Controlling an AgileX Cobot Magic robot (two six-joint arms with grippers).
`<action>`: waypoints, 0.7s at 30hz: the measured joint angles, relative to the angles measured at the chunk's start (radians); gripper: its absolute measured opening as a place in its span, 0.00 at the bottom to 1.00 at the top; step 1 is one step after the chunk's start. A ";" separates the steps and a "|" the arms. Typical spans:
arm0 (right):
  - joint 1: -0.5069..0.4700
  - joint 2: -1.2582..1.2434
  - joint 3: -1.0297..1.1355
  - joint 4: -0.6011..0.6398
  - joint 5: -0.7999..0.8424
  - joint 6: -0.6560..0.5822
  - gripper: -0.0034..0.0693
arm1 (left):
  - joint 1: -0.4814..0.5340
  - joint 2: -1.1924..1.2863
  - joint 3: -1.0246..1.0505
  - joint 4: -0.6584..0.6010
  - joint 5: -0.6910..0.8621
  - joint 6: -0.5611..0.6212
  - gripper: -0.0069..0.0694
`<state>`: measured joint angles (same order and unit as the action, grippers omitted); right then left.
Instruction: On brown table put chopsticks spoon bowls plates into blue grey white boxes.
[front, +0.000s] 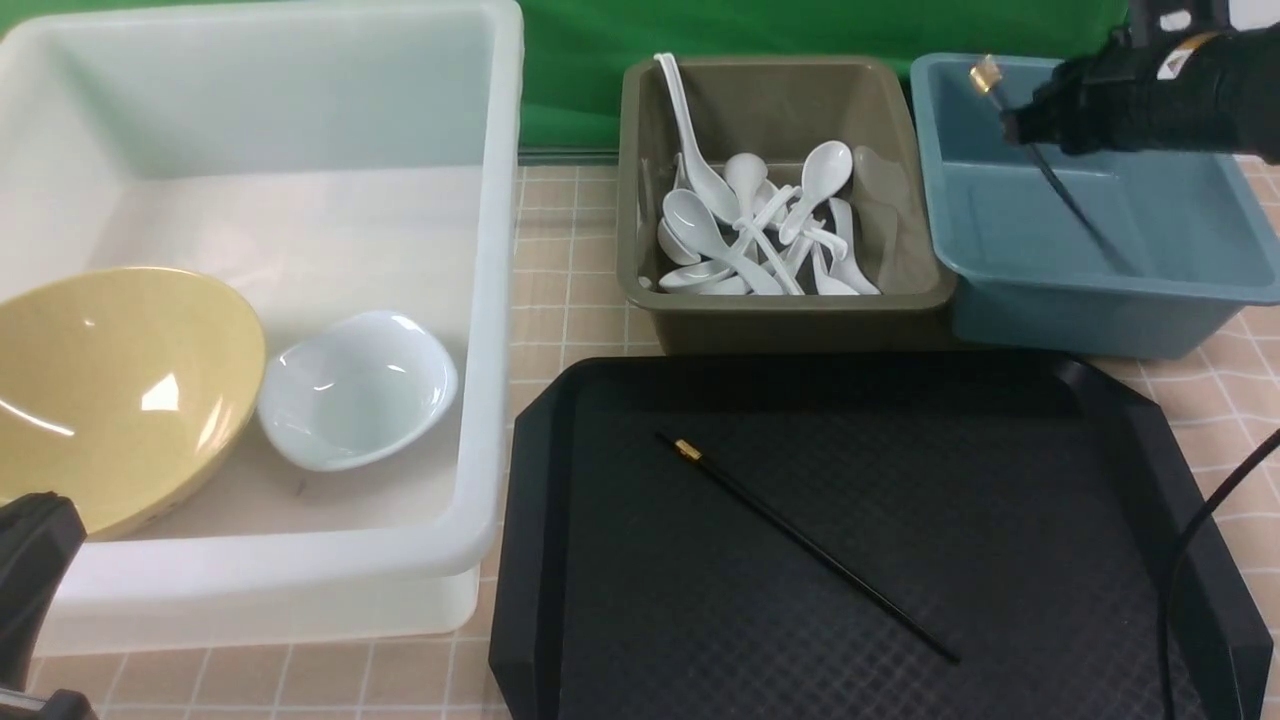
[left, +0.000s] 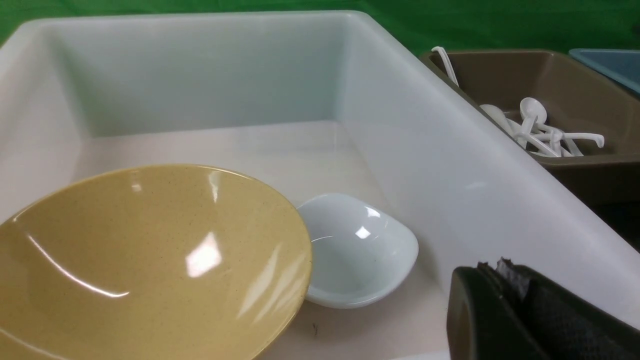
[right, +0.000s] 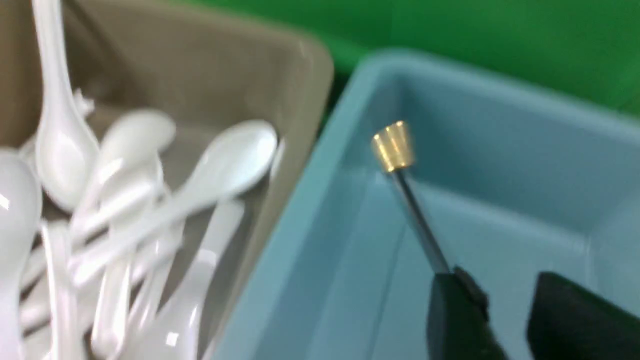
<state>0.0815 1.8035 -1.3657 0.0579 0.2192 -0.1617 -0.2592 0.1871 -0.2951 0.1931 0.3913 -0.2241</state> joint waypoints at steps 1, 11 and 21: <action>0.001 -0.011 -0.006 0.000 0.040 0.006 0.46 | 0.000 0.000 0.000 0.000 0.000 0.000 0.09; 0.227 -0.187 0.009 -0.001 0.611 -0.073 0.52 | 0.000 0.000 0.000 0.000 0.000 0.000 0.09; 0.557 -0.076 0.193 0.002 0.549 -0.087 0.52 | 0.000 0.000 0.000 0.000 0.000 0.000 0.09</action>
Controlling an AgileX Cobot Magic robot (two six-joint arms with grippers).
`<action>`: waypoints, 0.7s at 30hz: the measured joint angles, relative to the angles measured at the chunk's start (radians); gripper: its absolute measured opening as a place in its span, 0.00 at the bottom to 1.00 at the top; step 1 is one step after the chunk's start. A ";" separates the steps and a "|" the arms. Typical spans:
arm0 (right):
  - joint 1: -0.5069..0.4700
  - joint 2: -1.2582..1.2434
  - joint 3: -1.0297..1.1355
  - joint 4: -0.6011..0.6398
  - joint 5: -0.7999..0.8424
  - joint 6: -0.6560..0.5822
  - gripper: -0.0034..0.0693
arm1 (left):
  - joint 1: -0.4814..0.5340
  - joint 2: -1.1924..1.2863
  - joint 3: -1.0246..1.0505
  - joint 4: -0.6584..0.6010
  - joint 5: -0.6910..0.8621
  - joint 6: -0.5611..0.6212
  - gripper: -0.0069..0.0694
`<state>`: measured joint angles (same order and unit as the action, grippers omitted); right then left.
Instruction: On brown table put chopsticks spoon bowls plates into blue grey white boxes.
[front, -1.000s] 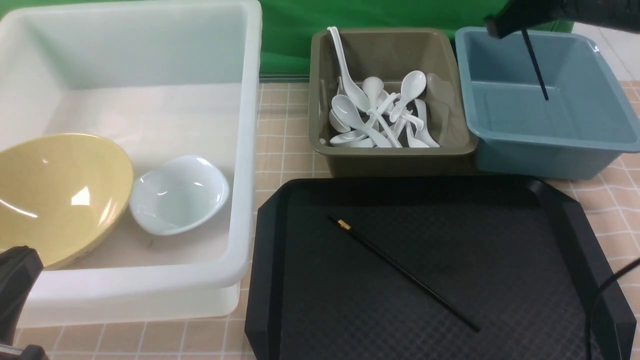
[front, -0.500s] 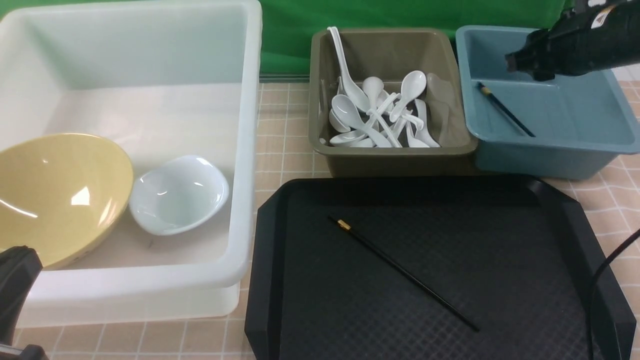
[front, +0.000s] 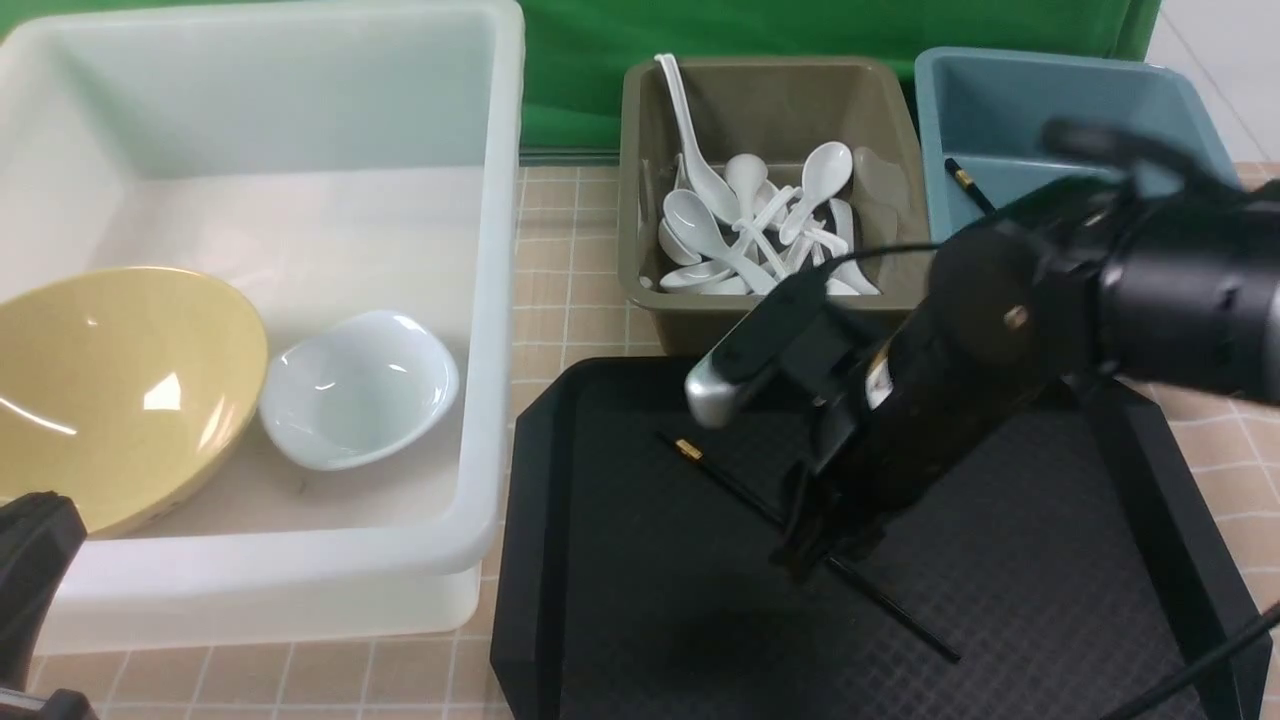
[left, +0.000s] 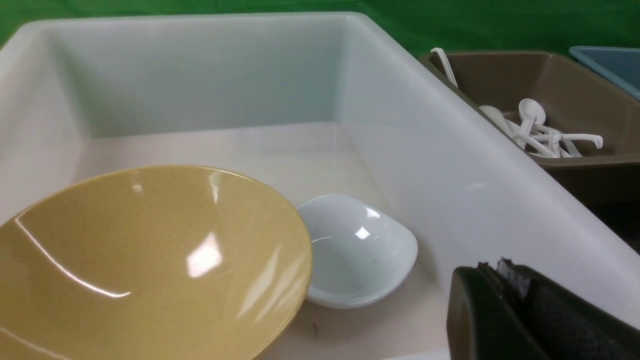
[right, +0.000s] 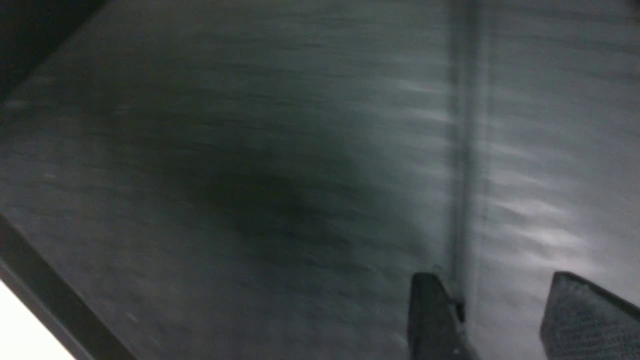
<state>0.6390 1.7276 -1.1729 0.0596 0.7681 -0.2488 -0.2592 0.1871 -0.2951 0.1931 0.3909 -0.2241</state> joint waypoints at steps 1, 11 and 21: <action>0.007 0.037 0.000 -0.006 -0.048 0.000 0.52 | 0.000 0.000 0.000 0.000 0.000 0.000 0.09; 0.012 0.156 -0.001 -0.040 -0.113 0.001 0.20 | 0.000 0.000 0.000 0.000 0.000 0.001 0.09; 0.005 -0.137 0.000 -0.075 -0.103 0.002 0.12 | 0.000 0.000 0.000 0.000 0.000 0.001 0.09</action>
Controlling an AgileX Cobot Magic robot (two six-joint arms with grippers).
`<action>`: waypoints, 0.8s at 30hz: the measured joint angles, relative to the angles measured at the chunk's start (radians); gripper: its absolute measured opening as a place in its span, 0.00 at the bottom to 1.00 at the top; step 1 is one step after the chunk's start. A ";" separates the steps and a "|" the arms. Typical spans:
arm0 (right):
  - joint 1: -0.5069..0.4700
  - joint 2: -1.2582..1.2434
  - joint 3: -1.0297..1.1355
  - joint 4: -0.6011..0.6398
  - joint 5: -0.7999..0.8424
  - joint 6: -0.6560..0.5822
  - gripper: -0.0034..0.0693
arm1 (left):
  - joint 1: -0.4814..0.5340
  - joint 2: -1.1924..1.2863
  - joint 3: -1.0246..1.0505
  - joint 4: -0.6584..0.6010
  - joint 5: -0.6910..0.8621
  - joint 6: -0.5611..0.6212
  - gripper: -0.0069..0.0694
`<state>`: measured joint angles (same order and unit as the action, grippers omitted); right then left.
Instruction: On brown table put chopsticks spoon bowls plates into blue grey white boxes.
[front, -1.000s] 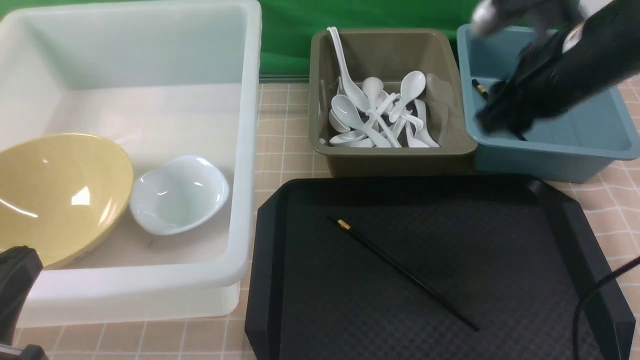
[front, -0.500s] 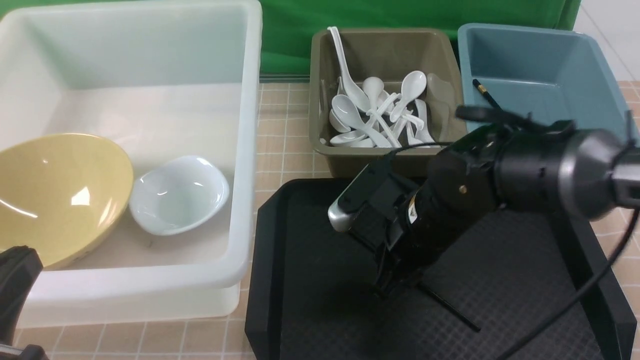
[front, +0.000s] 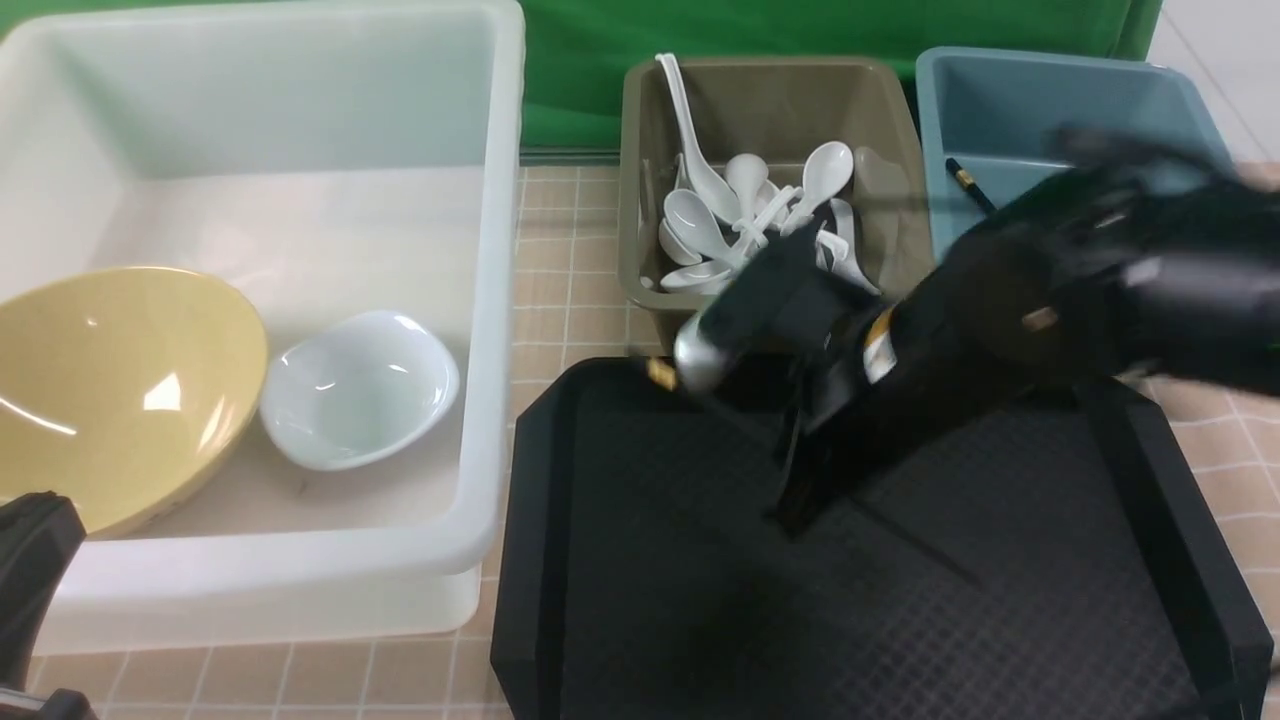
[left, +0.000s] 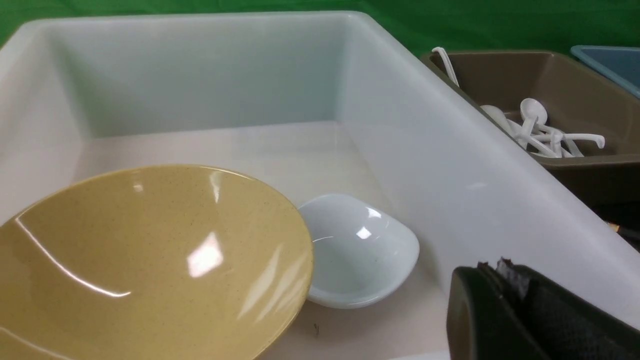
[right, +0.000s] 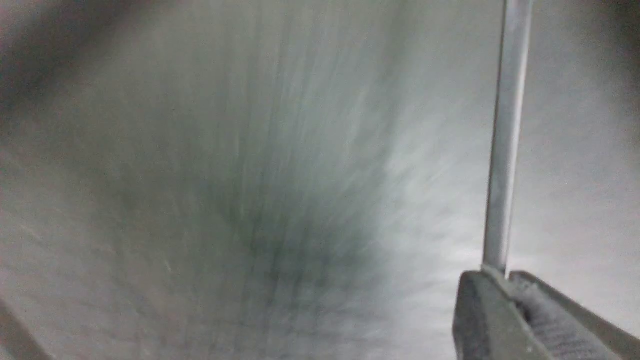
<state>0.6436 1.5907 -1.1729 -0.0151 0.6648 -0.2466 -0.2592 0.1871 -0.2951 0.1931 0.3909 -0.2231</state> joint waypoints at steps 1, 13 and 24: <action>-0.015 -0.080 0.000 -0.032 -0.049 0.009 0.12 | 0.000 0.000 0.000 0.000 0.000 0.000 0.09; -0.430 -0.167 0.000 -0.183 -0.651 0.110 0.16 | 0.000 0.000 0.000 0.000 -0.001 0.000 0.09; -0.572 -0.172 -0.001 -0.185 -0.464 0.267 0.51 | 0.000 0.000 0.000 0.037 -0.005 -0.001 0.09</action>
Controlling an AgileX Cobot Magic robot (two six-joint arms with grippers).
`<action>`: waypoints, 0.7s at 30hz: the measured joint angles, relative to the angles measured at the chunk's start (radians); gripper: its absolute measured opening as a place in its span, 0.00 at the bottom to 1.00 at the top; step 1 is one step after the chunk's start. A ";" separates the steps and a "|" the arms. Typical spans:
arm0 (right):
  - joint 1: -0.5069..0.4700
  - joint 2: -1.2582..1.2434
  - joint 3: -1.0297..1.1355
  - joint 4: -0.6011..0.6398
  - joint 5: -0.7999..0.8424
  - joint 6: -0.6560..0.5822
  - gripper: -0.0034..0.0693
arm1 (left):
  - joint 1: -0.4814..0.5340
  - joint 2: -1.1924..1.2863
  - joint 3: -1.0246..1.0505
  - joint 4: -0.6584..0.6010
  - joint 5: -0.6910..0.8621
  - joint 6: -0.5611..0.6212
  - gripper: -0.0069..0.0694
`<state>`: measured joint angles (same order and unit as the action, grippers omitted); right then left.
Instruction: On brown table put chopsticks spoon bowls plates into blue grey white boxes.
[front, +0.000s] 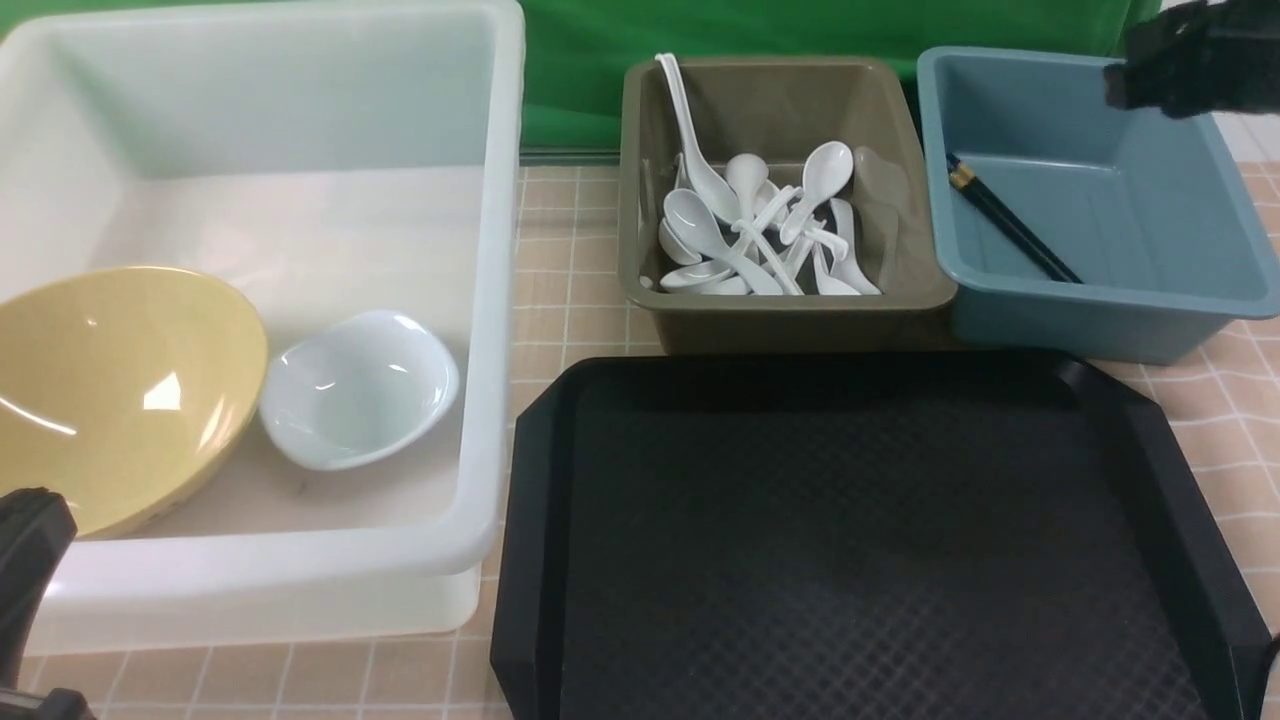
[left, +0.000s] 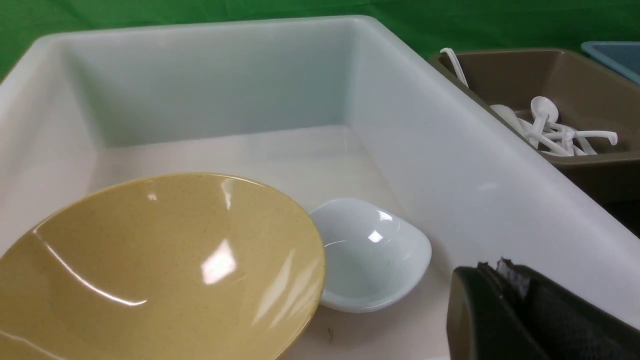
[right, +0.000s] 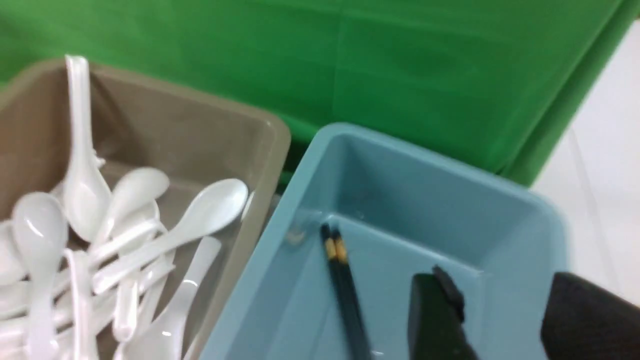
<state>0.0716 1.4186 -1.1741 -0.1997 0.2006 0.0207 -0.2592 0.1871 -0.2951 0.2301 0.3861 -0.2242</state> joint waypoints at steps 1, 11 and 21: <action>0.000 0.000 0.000 0.000 0.000 0.000 0.51 | 0.000 0.000 0.000 0.000 0.000 0.000 0.09; 0.000 -0.703 0.304 0.000 -0.136 -0.077 0.10 | 0.000 0.000 0.000 0.001 -0.002 0.000 0.09; 0.000 -1.025 0.947 0.000 -0.114 -0.107 0.10 | 0.000 0.000 0.000 0.001 -0.001 0.000 0.09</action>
<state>0.0716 0.3937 -0.2268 -0.1997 0.0865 -0.0866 -0.2592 0.1871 -0.2951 0.2308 0.3847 -0.2242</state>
